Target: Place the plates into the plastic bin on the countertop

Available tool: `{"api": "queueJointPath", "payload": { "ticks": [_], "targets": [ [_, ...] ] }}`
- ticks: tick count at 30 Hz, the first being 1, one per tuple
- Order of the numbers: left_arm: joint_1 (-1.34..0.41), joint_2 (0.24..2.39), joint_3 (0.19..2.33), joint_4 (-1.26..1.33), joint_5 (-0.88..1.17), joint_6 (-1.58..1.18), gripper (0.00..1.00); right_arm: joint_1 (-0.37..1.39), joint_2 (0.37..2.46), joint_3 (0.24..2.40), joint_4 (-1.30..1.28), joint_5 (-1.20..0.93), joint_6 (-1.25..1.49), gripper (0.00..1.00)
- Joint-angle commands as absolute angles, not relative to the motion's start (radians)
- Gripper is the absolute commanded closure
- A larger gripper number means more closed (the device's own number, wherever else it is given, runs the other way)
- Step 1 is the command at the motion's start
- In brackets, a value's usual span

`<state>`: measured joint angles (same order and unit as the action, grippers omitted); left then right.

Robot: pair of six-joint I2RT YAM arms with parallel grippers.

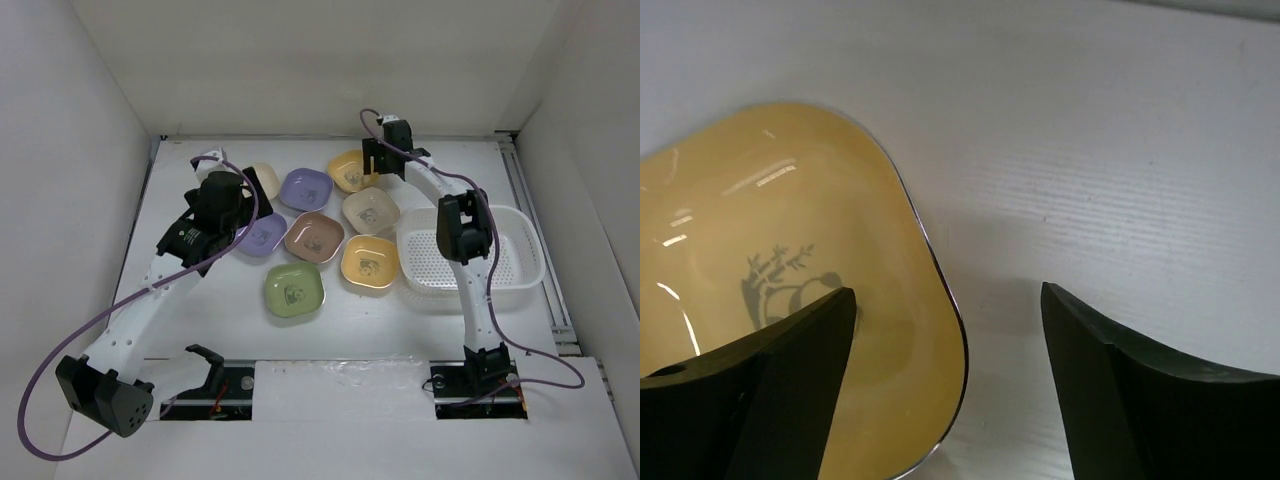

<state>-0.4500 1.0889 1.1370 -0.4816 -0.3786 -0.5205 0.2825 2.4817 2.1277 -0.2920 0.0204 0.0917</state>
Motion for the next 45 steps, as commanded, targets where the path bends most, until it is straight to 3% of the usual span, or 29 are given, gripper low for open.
{"api": "queueJointPath", "payload": {
  "ticks": [1,6,7,9,10,12,13,20,29,34,39,45],
  "targets": [
    [-0.449,1.072,1.131,-0.449,-0.368,-0.506,0.0,0.275,2.494,2.201,-0.33,-0.021,0.101,0.22],
    [-0.449,1.072,1.131,-0.449,-0.359,-0.506,0.0,0.265,2.534,2.279,-0.422,-0.041,0.071,0.39],
    [-0.449,1.072,1.14,-0.449,-0.359,-0.506,0.0,0.256,2.534,2.279,-0.422,-0.041,0.071,0.51],
    [-0.449,1.072,1.14,-0.449,-0.359,-0.506,0.0,0.256,2.534,2.266,-0.411,-0.041,0.071,0.62],
    [-0.449,1.072,1.14,-0.449,-0.359,-0.506,0.0,0.247,2.525,2.266,-0.411,-0.041,0.071,0.74],
    [-0.449,1.072,1.14,-0.449,-0.359,-0.506,0.0,0.236,2.525,2.255,-0.402,-0.029,0.096,0.85],
    [-0.449,1.072,1.14,-0.449,-0.35,-0.506,0.0,0.236,2.525,2.246,-0.387,-0.002,0.11,1.0],
    [-0.449,1.072,1.14,-0.449,-0.36,-0.497,0.0,0.216,2.404,2.119,-0.272,0.135,0.227,1.0],
    [-0.449,1.081,1.14,-0.44,-0.324,-0.488,0.0,0.146,1.894,1.743,-0.153,0.129,0.223,1.0],
    [-0.449,1.081,1.14,-0.431,-0.27,-0.488,0.0,0.117,1.698,1.585,-0.273,0.175,0.189,1.0],
    [-0.449,1.072,1.131,-0.413,-0.196,-0.477,0.0,0.054,1.459,1.156,-0.197,0.17,0.213,1.0],
    [-0.449,1.062,1.111,-0.382,-0.129,-0.468,0.0,0.044,1.12,0.873,-0.158,0.207,0.265,1.0]
  ]
}}
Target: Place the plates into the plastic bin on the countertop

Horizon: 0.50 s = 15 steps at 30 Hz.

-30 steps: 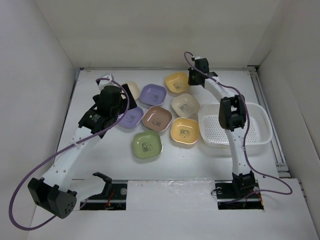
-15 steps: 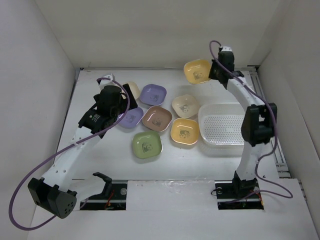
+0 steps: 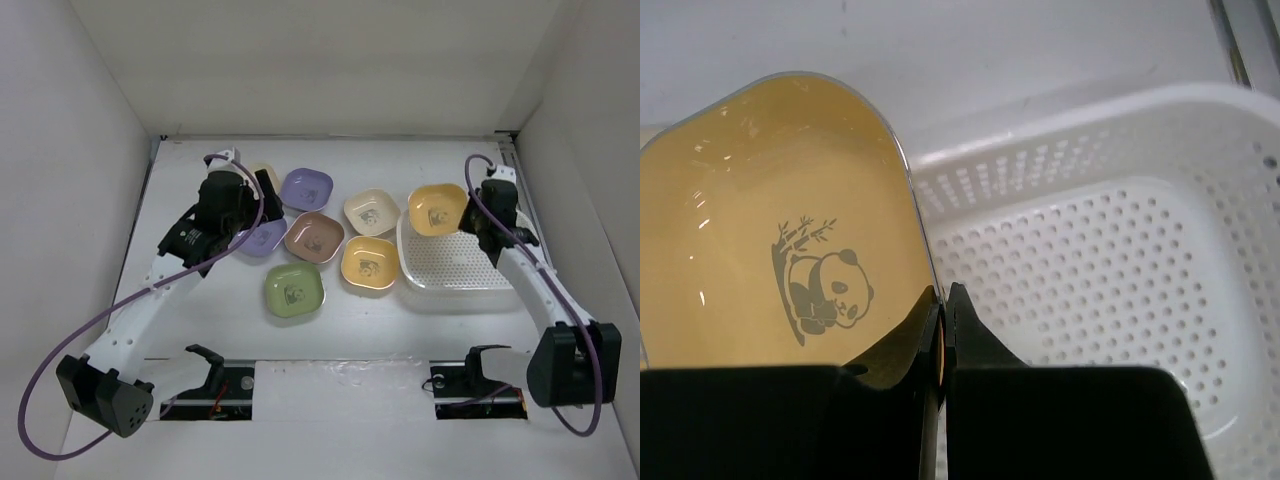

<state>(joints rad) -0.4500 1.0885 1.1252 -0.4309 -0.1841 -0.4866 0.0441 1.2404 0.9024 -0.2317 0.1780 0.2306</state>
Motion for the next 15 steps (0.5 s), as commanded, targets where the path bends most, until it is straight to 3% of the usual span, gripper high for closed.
{"api": "queueJointPath", "payload": {
  "ticks": [1,15],
  "targets": [
    [-0.449,1.052,1.111,-0.382,-0.129,-0.468,0.0,0.035,1.091,0.832,-0.158,0.216,0.265,1.0],
    [-0.449,0.971,1.111,-0.382,-0.193,-0.468,0.0,0.023,1.055,0.721,-0.209,0.215,0.256,1.0]
  ]
}}
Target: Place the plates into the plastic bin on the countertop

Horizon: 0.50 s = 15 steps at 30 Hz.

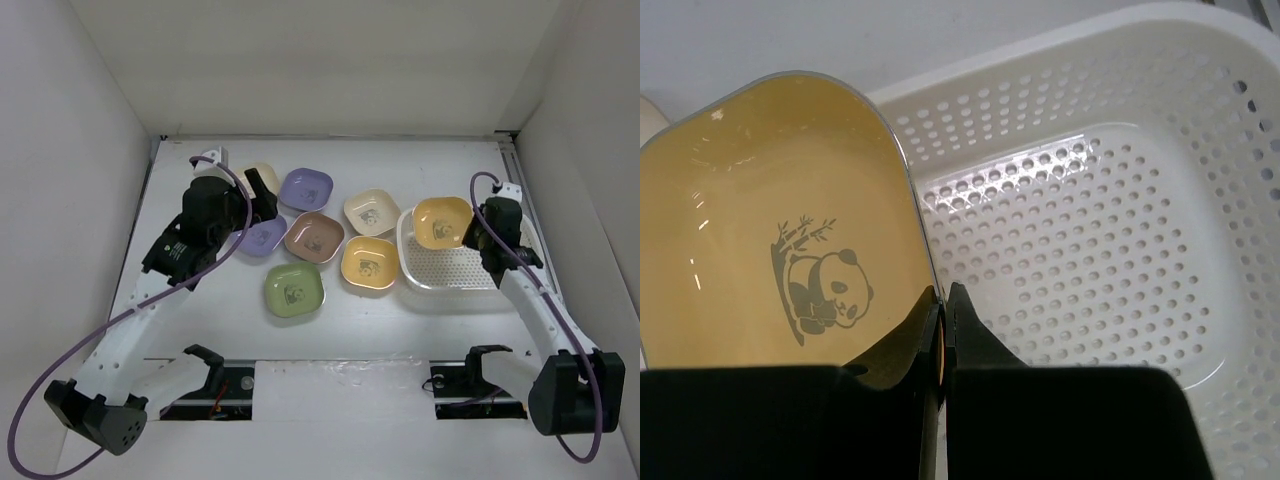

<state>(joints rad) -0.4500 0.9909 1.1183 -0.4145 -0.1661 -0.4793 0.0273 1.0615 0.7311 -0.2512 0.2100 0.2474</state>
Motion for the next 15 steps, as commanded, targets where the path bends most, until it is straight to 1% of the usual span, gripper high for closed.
{"api": "queueJointPath", "payload": {
  "ticks": [1,2,3,5,6,7,9,10,12,13,15],
  "targets": [
    [-0.449,0.971,1.111,-0.382,-0.193,-0.468,0.0,0.023,1.055,0.721,-0.209,0.215,0.256,0.98],
    [-0.449,0.971,1.111,-0.382,-0.193,-0.468,0.0,0.023,1.055,0.721,-0.209,0.215,0.256,0.95],
    [-0.449,0.98,1.111,-0.382,-0.193,-0.468,0.0,0.023,1.055,0.712,-0.209,0.215,0.256,0.85],
    [-0.449,0.98,1.111,-0.382,-0.183,-0.468,0.0,0.023,1.066,0.712,-0.209,0.215,0.256,0.73],
    [-0.449,0.98,1.111,-0.382,-0.183,-0.468,0.0,0.023,1.066,0.712,-0.209,0.215,0.256,0.63],
    [-0.449,0.98,1.111,-0.391,-0.183,-0.468,0.0,0.023,1.066,0.712,-0.209,0.201,0.256,0.63],
    [-0.449,0.98,1.111,-0.391,-0.183,-0.459,0.0,0.023,1.08,0.712,-0.209,0.19,0.246,0.54],
    [-0.449,0.98,1.111,-0.391,-0.183,-0.459,0.0,0.023,1.08,0.739,-0.218,0.19,0.245,0.39],
    [-0.449,0.98,1.111,-0.391,-0.183,-0.459,0.0,0.023,1.06,0.765,-0.247,0.181,0.226,0.29],
    [-0.449,0.98,1.111,-0.391,-0.183,-0.459,0.0,0.056,1.043,0.8,-0.259,0.195,0.225,0.22],
    [-0.449,0.989,1.111,-0.391,-0.183,-0.459,0.0,0.095,0.991,0.824,-0.233,0.195,0.2,0.11]
  ]
}}
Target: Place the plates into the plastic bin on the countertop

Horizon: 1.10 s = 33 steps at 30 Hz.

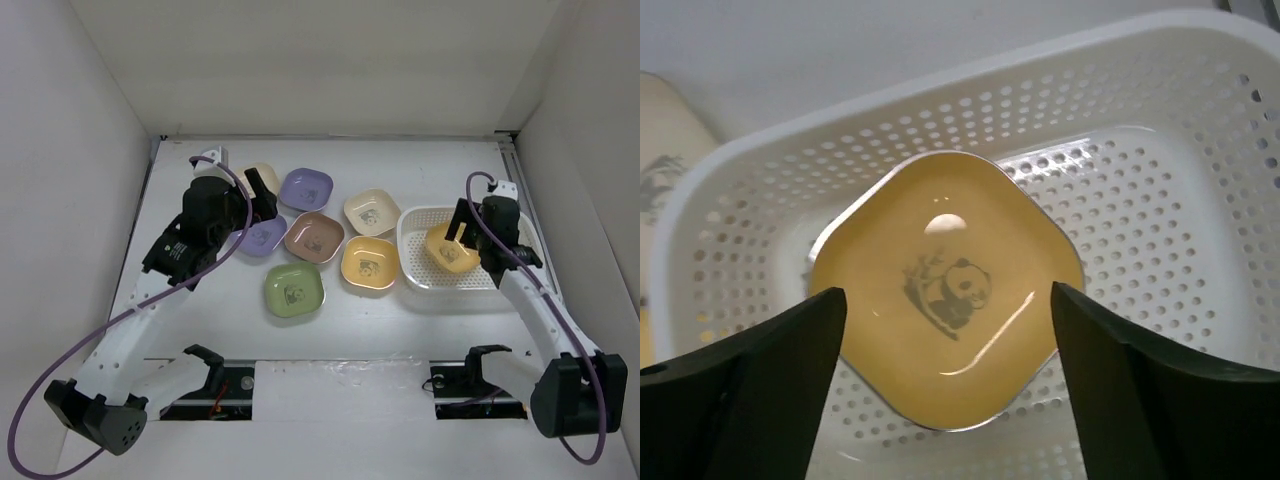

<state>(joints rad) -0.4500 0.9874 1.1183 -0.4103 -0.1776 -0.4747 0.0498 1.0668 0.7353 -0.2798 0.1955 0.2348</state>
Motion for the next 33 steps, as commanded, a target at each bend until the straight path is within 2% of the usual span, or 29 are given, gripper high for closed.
{"api": "queueJointPath", "payload": {
  "ticks": [1,5,6,8,9,11,12,14,16,17,23,28,33],
  "targets": [
    [-0.449,0.989,1.111,-0.391,-0.173,-0.459,0.0,0.11,0.991,0.842,-0.195,0.195,0.18,0.07],
    [-0.449,0.989,1.111,-0.391,-0.182,-0.459,0.0,0.132,1.191,1.096,-0.175,-0.039,0.019,0.06],
    [-0.449,0.989,1.111,-0.391,-0.183,-0.459,0.0,0.149,1.307,1.147,-0.184,-0.107,-0.039,0.06],
    [-0.449,0.989,1.111,-0.391,-0.192,-0.459,0.0,0.159,1.432,1.259,-0.217,-0.126,-0.093,0.06],
    [-0.449,0.989,1.111,-0.391,-0.192,-0.459,0.0,0.17,1.5,1.392,-0.25,-0.112,-0.109,0.06],
    [-0.449,0.989,1.111,-0.391,-0.192,-0.459,0.0,0.17,1.704,1.536,-0.372,-0.126,-0.161,0.06],
    [-0.449,0.989,1.111,-0.391,-0.192,-0.459,0.0,0.17,1.77,1.668,-0.406,-0.165,-0.17,0.08],
    [-0.449,0.989,1.111,-0.391,-0.192,-0.459,0.0,0.17,1.952,1.808,-0.513,-0.214,-0.245,0.1],
    [-0.449,0.989,1.111,-0.391,-0.192,-0.459,0.0,0.181,2.044,1.958,-0.632,-0.242,-0.27,0.13],
    [-0.449,0.989,1.111,-0.391,-0.192,-0.448,0.0,0.181,2.095,1.979,-0.652,-0.227,-0.27,0.13],
    [-0.449,0.989,1.111,-0.391,-0.202,-0.448,0.0,0.221,2.105,1.91,-0.583,-0.308,-0.27,0.15],
    [-0.449,0.989,1.111,-0.4,-0.202,-0.448,0.0,0.249,2.143,1.89,-0.583,-0.264,-0.261,0.15],
    [-0.449,0.989,1.12,-0.4,-0.202,-0.448,0.0,0.259,2.178,1.853,-0.594,-0.227,-0.252,0.22]
  ]
}}
